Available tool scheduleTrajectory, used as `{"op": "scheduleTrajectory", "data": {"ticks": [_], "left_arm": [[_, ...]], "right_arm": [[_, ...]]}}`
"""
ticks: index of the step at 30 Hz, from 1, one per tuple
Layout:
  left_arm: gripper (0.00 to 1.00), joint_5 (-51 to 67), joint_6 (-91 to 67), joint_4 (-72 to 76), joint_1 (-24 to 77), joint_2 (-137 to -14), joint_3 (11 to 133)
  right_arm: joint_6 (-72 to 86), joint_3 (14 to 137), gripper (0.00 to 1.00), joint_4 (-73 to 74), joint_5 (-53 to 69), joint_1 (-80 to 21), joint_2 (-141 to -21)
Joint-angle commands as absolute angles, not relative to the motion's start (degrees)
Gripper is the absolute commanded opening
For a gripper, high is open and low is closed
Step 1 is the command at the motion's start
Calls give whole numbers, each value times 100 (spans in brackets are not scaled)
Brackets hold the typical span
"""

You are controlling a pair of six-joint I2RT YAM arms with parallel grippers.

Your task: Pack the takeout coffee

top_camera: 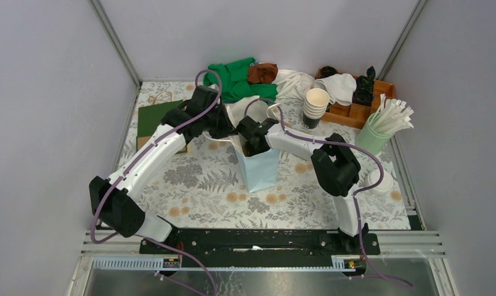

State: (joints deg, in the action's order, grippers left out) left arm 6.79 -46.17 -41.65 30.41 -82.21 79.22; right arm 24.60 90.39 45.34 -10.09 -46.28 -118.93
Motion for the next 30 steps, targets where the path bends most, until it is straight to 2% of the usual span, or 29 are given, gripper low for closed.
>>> {"op": "scheduleTrajectory", "data": {"ticks": [1, 10, 16, 22, 23, 24, 26, 30], "left_arm": [[0, 805, -4355, -4270, 3084, -8395, 8390], [0, 762, -3958, -4859, 3081, -8671, 8941], [0, 651, -3798, -4993, 3085, -8677, 9136], [0, 546, -3705, -4992, 3132, -8551, 9145], [0, 512, -3668, -4997, 3144, -8537, 9149], [0, 475, -3628, -4975, 3177, -8516, 9133], [0, 427, -3515, -4867, 3238, -8437, 9056], [0, 292, -3218, -4353, 3316, -8103, 8649]], "right_arm": [[2203, 9682, 0, 4740, -1493, -4621, -11215], [1736, 10195, 1, 4491, -1123, -4621, -10451], [1299, 11536, 7, 4748, -1189, -4713, -10451], [1072, 13401, 24, 5438, -1424, -4720, -10773], [1056, 13690, 28, 5605, -1632, -4718, -10852], [997, 13917, 36, 5714, -1750, -4707, -10888], [964, 13991, 51, 5755, -2171, -4705, -10822], [1346, 13478, 63, 5820, -2214, -4388, -10569]]}}
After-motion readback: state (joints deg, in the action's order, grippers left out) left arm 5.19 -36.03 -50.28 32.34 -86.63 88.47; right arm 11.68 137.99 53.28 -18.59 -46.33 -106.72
